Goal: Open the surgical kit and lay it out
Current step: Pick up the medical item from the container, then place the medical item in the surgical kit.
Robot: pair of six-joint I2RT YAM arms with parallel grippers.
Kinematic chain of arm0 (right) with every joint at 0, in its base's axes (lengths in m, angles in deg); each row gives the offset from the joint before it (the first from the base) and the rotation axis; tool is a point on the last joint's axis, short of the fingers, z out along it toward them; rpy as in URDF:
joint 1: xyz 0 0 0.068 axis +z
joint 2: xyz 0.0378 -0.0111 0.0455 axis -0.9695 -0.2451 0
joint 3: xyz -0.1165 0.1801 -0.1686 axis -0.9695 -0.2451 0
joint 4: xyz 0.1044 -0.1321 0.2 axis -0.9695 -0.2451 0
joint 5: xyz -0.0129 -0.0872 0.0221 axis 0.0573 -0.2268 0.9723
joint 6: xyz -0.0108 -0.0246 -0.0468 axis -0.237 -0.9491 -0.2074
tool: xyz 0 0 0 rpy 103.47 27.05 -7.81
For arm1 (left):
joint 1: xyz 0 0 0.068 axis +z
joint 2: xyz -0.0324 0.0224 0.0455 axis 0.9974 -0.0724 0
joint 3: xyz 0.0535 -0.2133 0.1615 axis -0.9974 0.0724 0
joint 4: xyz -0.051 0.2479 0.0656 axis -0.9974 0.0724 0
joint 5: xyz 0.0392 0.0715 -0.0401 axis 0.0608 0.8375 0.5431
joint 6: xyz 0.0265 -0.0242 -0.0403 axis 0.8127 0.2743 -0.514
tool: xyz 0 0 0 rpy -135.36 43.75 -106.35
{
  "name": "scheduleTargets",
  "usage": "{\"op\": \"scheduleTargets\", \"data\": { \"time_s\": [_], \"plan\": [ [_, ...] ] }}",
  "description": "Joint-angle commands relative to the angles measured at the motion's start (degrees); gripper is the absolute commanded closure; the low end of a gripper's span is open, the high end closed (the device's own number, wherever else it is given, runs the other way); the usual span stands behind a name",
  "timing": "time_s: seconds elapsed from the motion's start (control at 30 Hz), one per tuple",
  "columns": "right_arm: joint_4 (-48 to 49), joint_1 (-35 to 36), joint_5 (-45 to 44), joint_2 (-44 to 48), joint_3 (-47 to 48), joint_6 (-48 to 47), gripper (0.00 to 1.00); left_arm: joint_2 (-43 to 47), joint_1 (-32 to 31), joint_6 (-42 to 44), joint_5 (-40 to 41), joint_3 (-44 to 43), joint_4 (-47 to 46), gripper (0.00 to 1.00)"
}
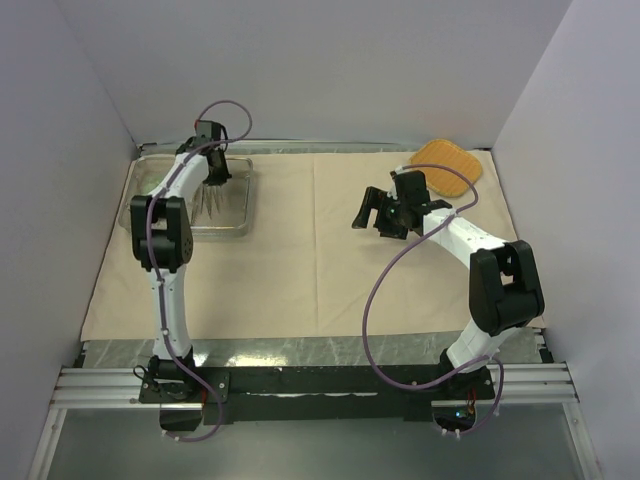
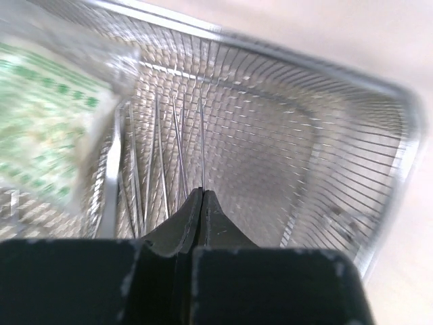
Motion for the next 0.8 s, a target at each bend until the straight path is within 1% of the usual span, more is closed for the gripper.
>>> {"op": "scheduleTargets", "data": {
  "time_s": [0.0,0.1,0.13,0.2,0.23,0.3,0.33,0.4,0.43,0.53,0.6,0.77],
  "plan": [
    [1.5,-0.1,0.7,2.0,0.6,-0.5,0.00,10.3,-0.7,-1.9,-1.4,0.7,-1.7,0.99],
    [1.9,0.0,0.1,2.8,0.0,-0.4,0.00,13.4,-2.6,-2.8,-2.4,2.0,-1.6,0.99],
    [2.0,-0.1,-0.4,3.0,-0.1,-0.4,0.00,14.4,-4.3,-3.0,-2.2,2.2,-1.4,0.99],
    [2.0,0.0,-1.3,4.4,-0.9,-0.4,0.00,15.0,-6.1,-3.4,-1.5,2.2,-0.8,0.99],
    [2.0,0.0,-2.4,4.8,-1.3,-0.4,0.00,15.0,-8.3,-3.8,-1.2,1.9,-0.1,0.99],
    [1.9,0.0,-3.4,6.3,-2.2,-0.7,0.00,14.4,-10.6,-3.8,0.4,0.8,0.1,0.99],
    [1.9,-0.1,-3.8,6.6,-2.6,-0.8,0.00,13.1,-13.0,-3.8,1.1,0.5,0.0,0.99],
    [1.8,0.0,-4.8,7.5,-3.3,-0.8,0.00,11.0,-15.0,-3.8,2.1,-2.1,0.1,0.99],
    [1.7,0.0,-4.9,7.8,-3.4,-0.8,0.00,8.5,-16.4,-4.1,2.2,-3.4,0.5,0.99],
    [1.1,0.0,-4.8,8.1,-3.7,-0.7,0.00,4.1,-18.4,-3.8,3.6,-6.1,-0.9,0.99],
    [0.3,0.0,-4.3,8.1,-3.6,-0.9,0.00,2.1,-19.2,-3.1,6.4,-7.8,-2.2,0.99],
    [-1.7,0.0,-4.9,9.4,-4.0,-1.8,0.00,-3.3,-19.9,-2.3,9.6,-9.6,-3.5,0.99]
  ]
}}
